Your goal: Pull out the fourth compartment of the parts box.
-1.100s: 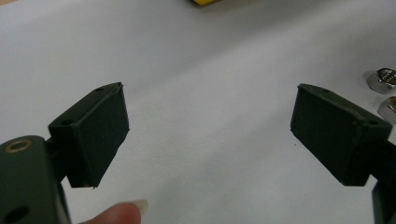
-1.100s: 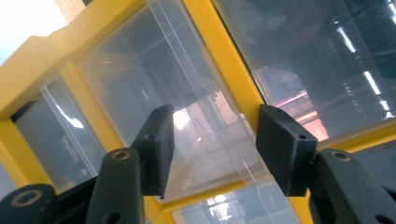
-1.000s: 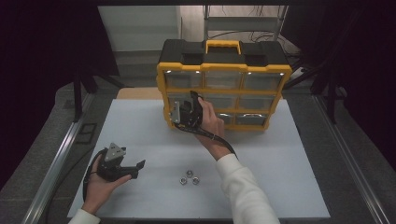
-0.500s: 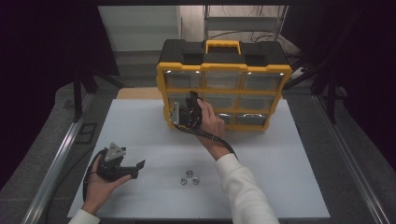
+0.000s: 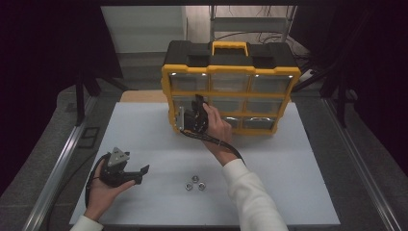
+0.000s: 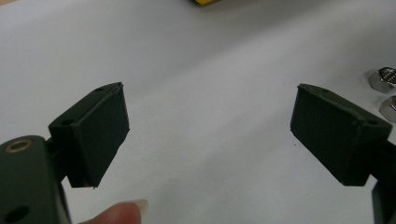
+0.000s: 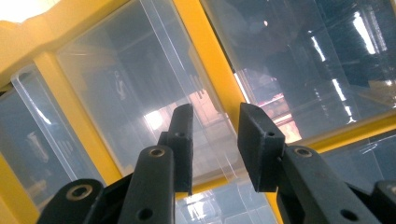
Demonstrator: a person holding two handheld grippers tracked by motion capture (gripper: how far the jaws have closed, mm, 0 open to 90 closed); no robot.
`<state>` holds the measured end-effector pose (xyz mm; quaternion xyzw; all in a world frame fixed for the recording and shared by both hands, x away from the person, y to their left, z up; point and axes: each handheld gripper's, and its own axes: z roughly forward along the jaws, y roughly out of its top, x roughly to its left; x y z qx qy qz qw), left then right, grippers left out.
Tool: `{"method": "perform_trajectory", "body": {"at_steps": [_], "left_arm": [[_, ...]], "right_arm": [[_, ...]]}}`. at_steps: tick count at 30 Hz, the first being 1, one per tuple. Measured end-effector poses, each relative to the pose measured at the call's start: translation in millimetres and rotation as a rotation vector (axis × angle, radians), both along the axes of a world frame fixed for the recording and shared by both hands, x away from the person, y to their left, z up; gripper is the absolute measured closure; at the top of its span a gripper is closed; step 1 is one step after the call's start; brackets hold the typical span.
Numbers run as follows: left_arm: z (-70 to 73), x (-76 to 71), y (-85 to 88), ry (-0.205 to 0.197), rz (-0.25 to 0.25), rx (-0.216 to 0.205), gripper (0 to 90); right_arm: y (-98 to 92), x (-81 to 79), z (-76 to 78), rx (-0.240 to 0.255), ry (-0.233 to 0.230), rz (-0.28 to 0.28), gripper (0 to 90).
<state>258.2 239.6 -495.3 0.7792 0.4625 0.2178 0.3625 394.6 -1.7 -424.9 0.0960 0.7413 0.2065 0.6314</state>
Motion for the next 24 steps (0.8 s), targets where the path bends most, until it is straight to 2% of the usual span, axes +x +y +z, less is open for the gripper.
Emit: {"method": "perform_trajectory", "body": {"at_steps": [8,24], "left_arm": [[0.0,0.0,-0.1,0.000,0.000,0.001,12.3],[0.0,0.0,0.0,0.000,0.000,0.002,12.3]], "right_arm": [[-2.5,-4.8,-0.1,-0.013,-0.007,0.008,67.6],[-5.2,-16.6,-1.6,0.011,-0.012,0.026,67.3]]}}
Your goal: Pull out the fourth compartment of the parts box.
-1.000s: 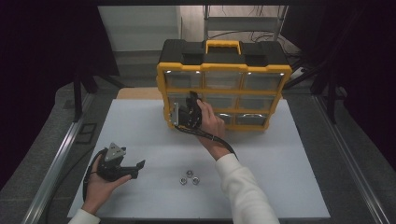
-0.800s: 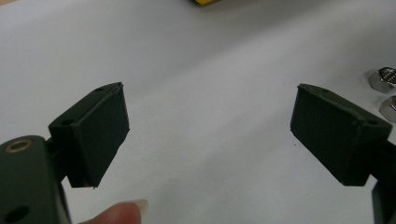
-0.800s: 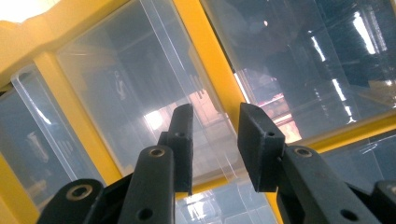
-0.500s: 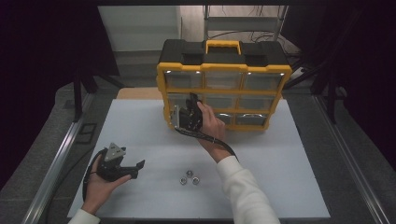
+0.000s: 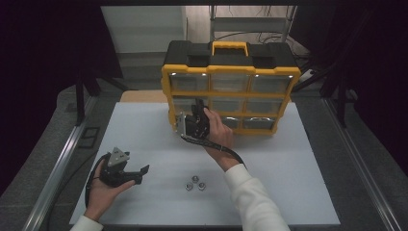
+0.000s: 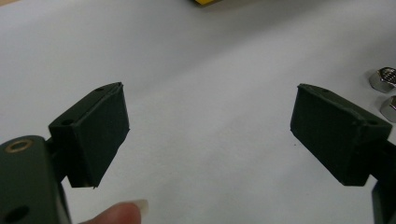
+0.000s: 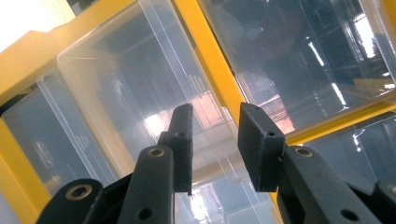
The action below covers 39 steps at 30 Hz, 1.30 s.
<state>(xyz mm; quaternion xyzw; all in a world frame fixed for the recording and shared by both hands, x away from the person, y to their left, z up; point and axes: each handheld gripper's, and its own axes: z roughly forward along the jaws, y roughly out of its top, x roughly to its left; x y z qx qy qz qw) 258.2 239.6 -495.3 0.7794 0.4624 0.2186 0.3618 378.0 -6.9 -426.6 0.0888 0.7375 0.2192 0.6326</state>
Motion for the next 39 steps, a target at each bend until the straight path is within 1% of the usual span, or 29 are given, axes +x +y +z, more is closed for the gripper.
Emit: {"method": "perform_trajectory", "body": {"at_steps": [2,3,4,6,7,8,11,12,14,16,19,20,22,24,26,29,34,38,39], "left_arm": [[0.0,0.0,-0.1,0.001,0.000,0.000,12.3],[-0.2,0.1,-0.2,0.001,0.000,0.001,12.3],[-0.2,0.1,-0.3,0.001,0.000,0.001,12.3],[-0.1,0.0,-0.4,0.001,-0.001,0.002,12.3],[-0.1,0.0,-0.4,0.000,-0.001,0.002,12.3],[-0.1,-0.1,-0.4,0.000,-0.001,0.002,12.3],[0.0,-0.1,-0.1,0.000,-0.001,0.002,12.3],[0.0,-0.1,0.1,-0.001,-0.001,0.003,12.4],[0.0,-0.1,0.0,-0.001,-0.002,0.004,12.3],[0.1,-0.2,-0.2,-0.001,-0.003,0.006,12.3],[0.2,-0.2,-0.3,-0.002,-0.003,0.006,12.3],[0.2,-0.2,-0.3,-0.001,-0.002,0.005,12.3],[0.1,-0.2,0.0,-0.001,-0.002,0.005,12.3],[0.2,-0.3,0.1,-0.001,-0.002,0.005,12.3],[0.3,-0.4,0.1,-0.002,-0.002,0.004,12.3],[0.5,-0.6,0.0,-0.003,-0.002,0.005,12.3],[0.4,-0.4,-0.1,-0.002,-0.002,0.005,12.3],[0.4,-0.3,0.0,-0.001,-0.001,0.005,12.3],[0.4,-0.4,0.0,-0.001,-0.001,0.005,12.3]], "right_arm": [[-0.1,-1.4,-0.1,0.005,0.001,0.000,67.3],[-0.6,-1.8,0.2,-0.004,-0.001,0.002,67.3],[-0.4,-2.7,-0.4,0.009,0.000,0.002,67.2],[-1.5,-3.7,0.2,-0.005,-0.002,0.008,67.2],[-1.7,-4.8,0.1,-0.003,-0.003,0.009,67.2],[-1.4,-5.6,-0.6,0.009,-0.004,0.010,67.2],[-2.3,-8.1,-0.8,0.008,-0.005,0.014,67.2],[-3.0,-8.8,-0.3,-0.003,-0.006,0.015,67.2],[-3.6,-10.3,-0.3,-0.002,-0.007,0.017,67.2],[-3.5,-11.6,-0.9,0.009,-0.007,0.021,67.1],[-4.1,-13.3,-0.8,0.006,-0.007,0.022,67.1],[-4.4,-13.6,-0.8,0.004,-0.007,0.024,67.1],[-4.6,-14.4,-1.4,0.019,-0.006,0.028,67.1],[-5.3,-15.4,-0.7,0.008,-0.007,0.029,67.1],[-4.7,-16.3,-1.3,0.020,-0.006,0.029,67.1],[-5.4,-17.3,-1.0,0.013,-0.007,0.030,67.0],[-5.8,-19.2,-1.6,0.023,-0.008,0.036,67.0],[-7.0,-20.8,-0.7,0.011,-0.006,0.037,66.9],[-6.6,-21.1,-1.0,0.017,-0.006,0.038,66.9]]}}
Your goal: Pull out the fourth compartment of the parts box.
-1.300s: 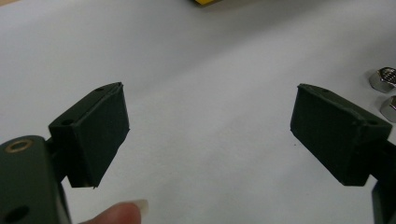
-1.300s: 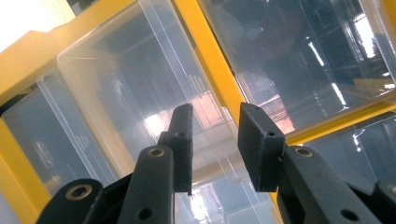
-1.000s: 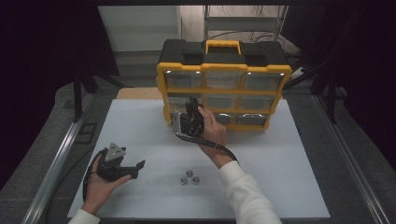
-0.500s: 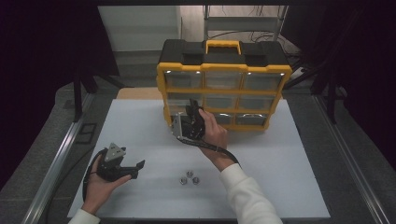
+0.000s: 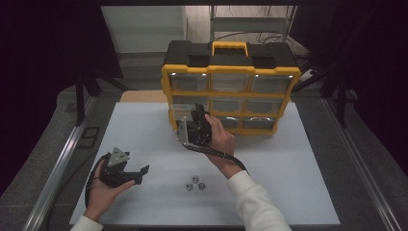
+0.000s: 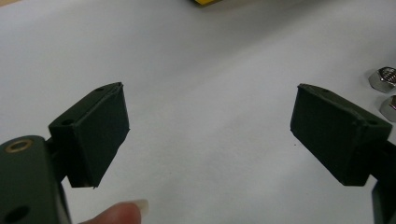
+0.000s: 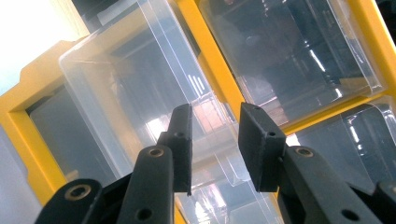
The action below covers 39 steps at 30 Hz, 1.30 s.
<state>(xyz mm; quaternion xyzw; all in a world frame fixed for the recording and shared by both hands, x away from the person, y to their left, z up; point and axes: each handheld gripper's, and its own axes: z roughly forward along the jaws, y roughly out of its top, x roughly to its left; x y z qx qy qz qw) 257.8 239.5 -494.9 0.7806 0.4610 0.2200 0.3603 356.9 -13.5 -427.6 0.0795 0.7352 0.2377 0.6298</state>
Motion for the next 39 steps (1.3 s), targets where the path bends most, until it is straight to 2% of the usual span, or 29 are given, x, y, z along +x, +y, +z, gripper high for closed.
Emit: {"method": "perform_trajectory", "body": {"at_steps": [7,39], "left_arm": [[-0.1,0.0,-0.2,0.000,-0.001,0.001,12.3],[-0.4,0.0,-0.8,0.003,-0.005,0.003,12.3]], "right_arm": [[-0.2,-2.6,-1.3,0.015,-0.001,0.002,66.8],[-3.6,-15.6,-3.1,0.021,-0.010,0.024,66.7]]}}
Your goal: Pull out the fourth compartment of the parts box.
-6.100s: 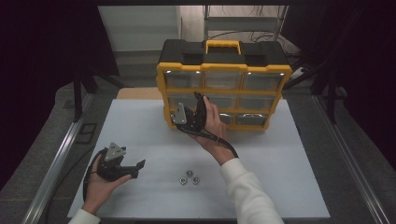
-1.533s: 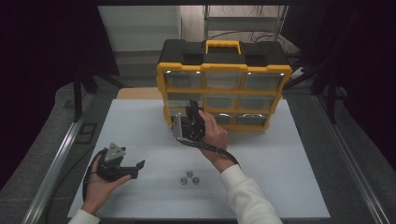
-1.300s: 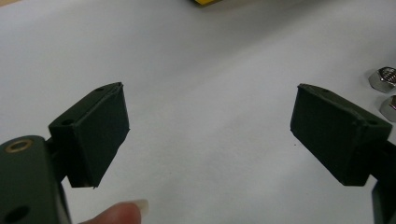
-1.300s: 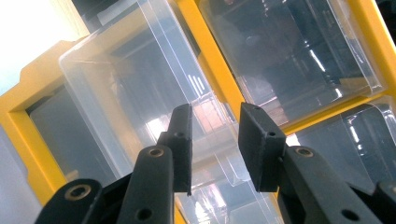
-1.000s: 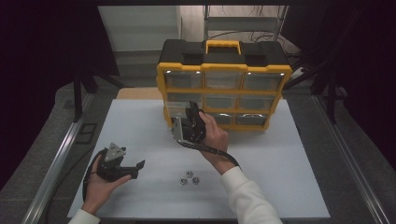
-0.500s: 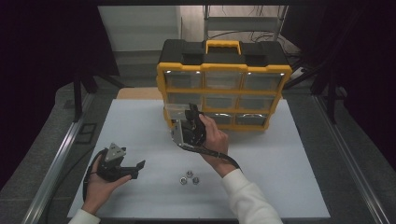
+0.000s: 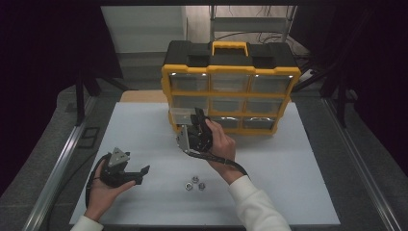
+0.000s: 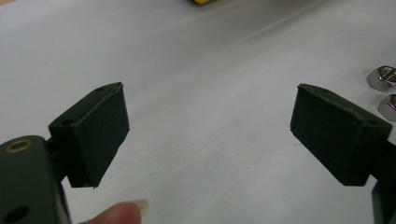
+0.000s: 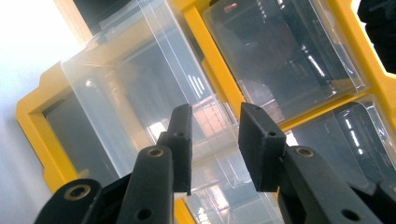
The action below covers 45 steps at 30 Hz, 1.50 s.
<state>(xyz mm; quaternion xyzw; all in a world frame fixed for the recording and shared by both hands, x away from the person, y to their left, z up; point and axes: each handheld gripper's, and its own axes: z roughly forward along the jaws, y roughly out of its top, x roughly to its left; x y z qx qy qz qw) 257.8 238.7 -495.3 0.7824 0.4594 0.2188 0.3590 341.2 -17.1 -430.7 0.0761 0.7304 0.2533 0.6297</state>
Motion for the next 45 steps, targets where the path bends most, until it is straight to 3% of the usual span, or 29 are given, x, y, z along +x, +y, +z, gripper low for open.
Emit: {"method": "perform_trajectory", "body": {"at_steps": [45], "left_arm": [[-3.6,1.3,-2.6,0.025,-0.020,0.013,12.4]], "right_arm": [[0.1,-3.7,-0.8,0.016,-0.008,0.003,66.4]]}}
